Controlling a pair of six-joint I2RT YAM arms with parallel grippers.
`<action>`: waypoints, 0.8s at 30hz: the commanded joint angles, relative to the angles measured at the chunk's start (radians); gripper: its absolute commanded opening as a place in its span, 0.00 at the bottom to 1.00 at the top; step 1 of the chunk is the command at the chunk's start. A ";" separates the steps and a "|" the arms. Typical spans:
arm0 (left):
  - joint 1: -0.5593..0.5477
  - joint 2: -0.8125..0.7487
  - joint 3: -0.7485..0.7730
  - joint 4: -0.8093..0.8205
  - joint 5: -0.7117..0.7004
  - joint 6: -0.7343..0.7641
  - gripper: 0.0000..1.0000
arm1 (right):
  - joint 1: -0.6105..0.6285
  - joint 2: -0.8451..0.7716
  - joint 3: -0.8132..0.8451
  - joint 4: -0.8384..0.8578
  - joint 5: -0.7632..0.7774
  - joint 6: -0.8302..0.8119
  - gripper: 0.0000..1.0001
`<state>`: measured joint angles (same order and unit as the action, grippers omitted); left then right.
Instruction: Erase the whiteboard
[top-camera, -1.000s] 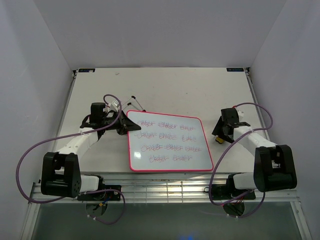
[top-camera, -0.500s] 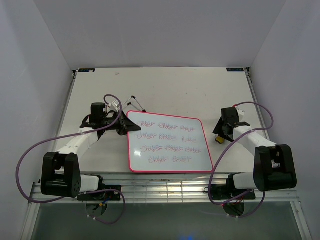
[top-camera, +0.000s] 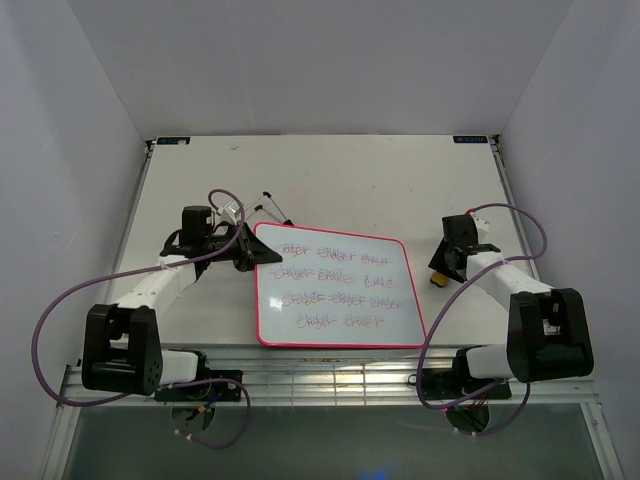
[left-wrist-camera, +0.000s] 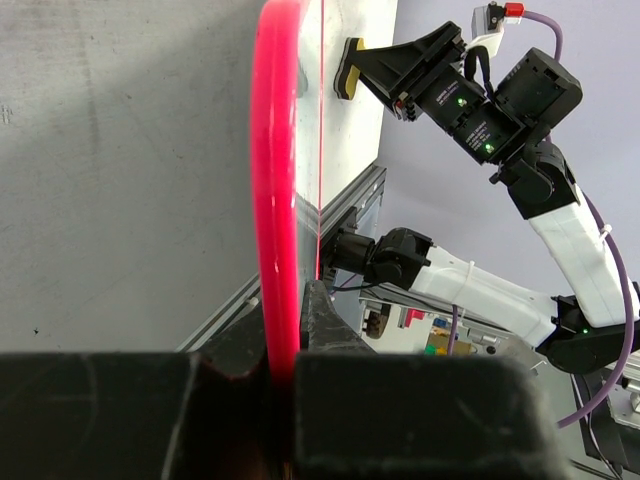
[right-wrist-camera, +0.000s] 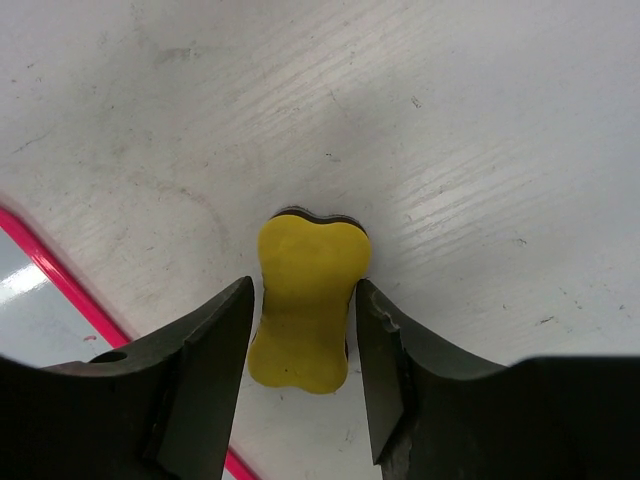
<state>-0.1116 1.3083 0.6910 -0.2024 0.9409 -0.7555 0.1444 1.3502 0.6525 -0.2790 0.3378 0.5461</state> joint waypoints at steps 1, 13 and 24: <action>-0.008 0.002 0.001 -0.015 -0.099 0.120 0.00 | -0.002 0.016 0.016 0.038 0.006 0.000 0.51; -0.008 0.002 0.001 -0.017 -0.097 0.125 0.00 | 0.000 0.017 -0.005 0.052 -0.008 -0.014 0.45; -0.007 -0.006 0.004 -0.020 -0.090 0.154 0.00 | 0.046 -0.112 0.016 0.104 -0.221 -0.167 0.28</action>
<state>-0.1116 1.3109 0.6910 -0.2104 0.9539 -0.7376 0.1574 1.3041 0.6403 -0.2413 0.2253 0.4732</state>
